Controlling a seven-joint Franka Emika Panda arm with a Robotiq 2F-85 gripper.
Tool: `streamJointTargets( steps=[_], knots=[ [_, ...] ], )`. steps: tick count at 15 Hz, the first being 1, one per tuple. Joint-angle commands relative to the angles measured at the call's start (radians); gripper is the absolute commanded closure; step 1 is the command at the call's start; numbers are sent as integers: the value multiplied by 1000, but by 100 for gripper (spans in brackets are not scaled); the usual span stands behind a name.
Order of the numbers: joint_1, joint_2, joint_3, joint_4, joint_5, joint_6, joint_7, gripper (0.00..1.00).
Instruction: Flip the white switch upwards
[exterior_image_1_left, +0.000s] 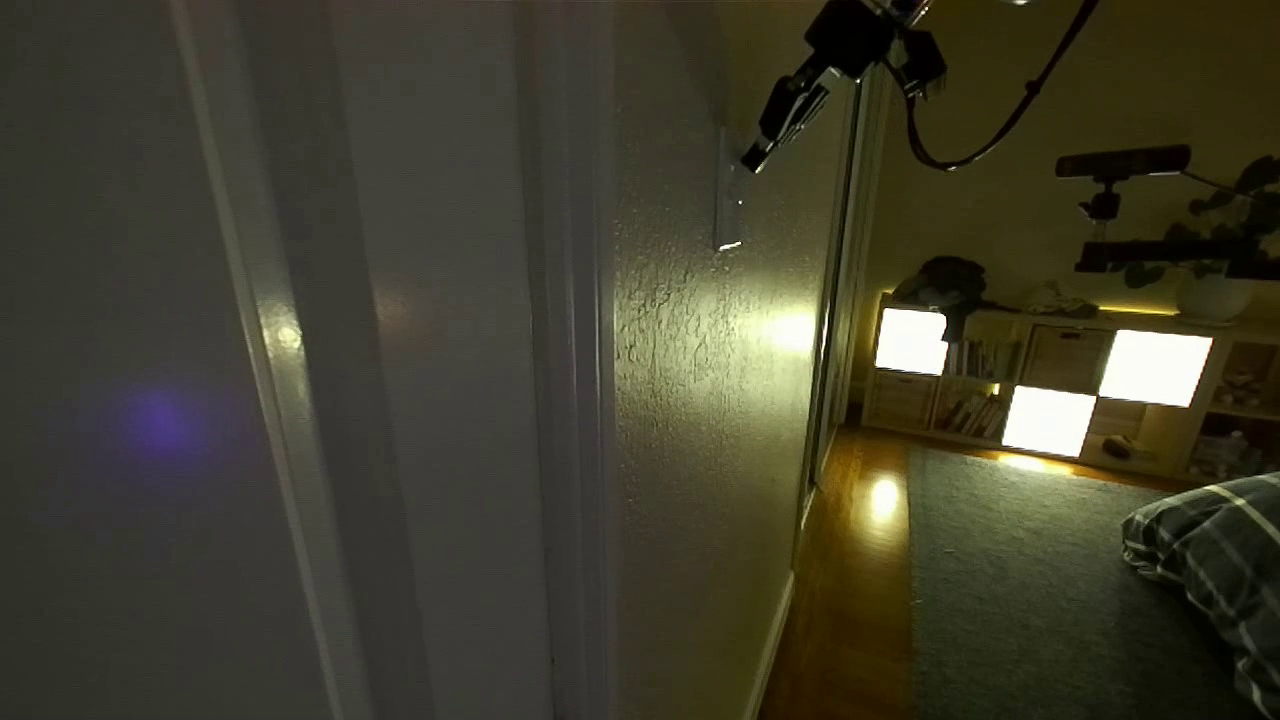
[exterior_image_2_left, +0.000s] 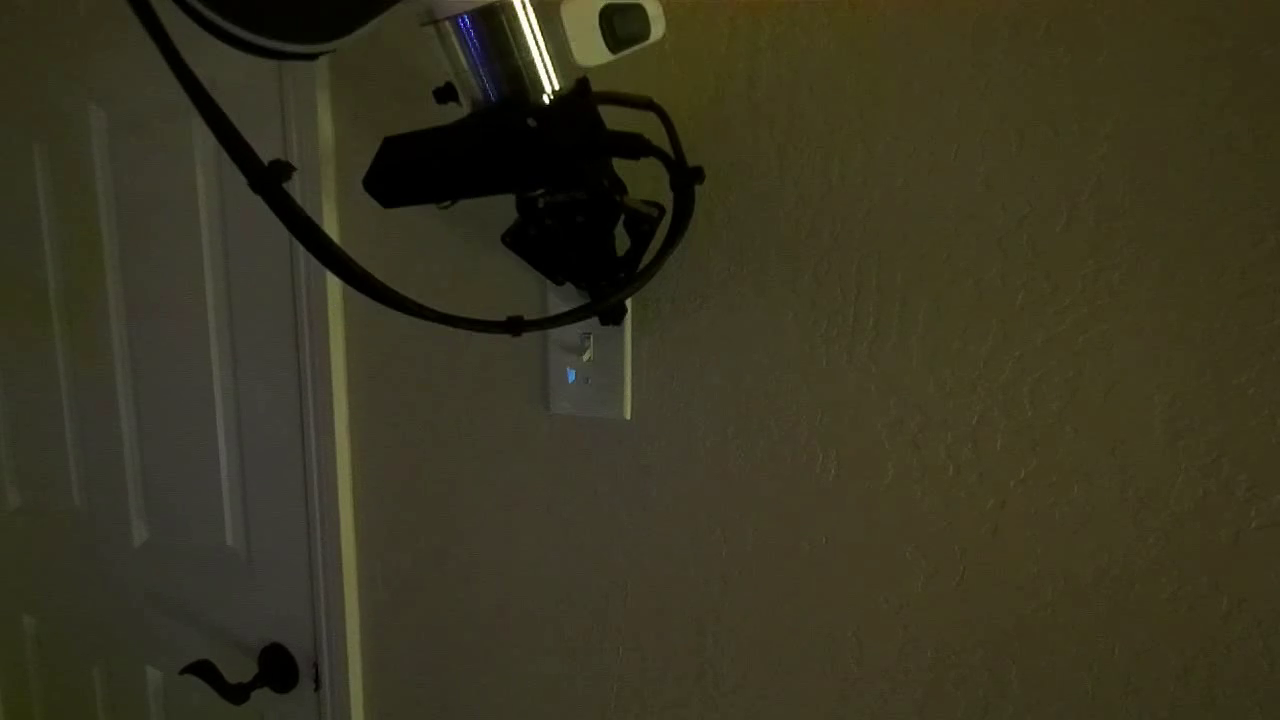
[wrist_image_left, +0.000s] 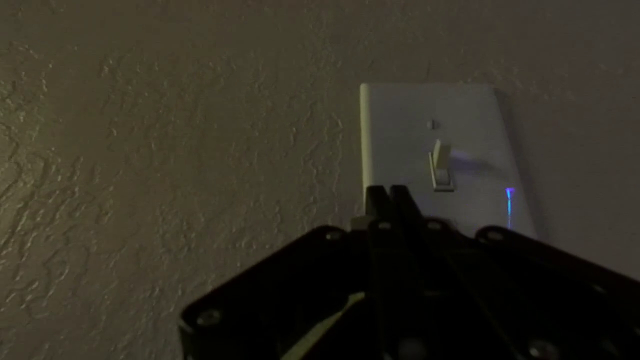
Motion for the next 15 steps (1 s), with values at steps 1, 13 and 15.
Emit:
streamJointTargets(
  steps=[1,13,15],
  knots=[
    [-1,-22,-13,-30,-38,15,26,94],
    [4,-21,3,-96,-18,-27,18,94],
    [5,-22,8,-95,-10,-26,14,94]
  ],
)
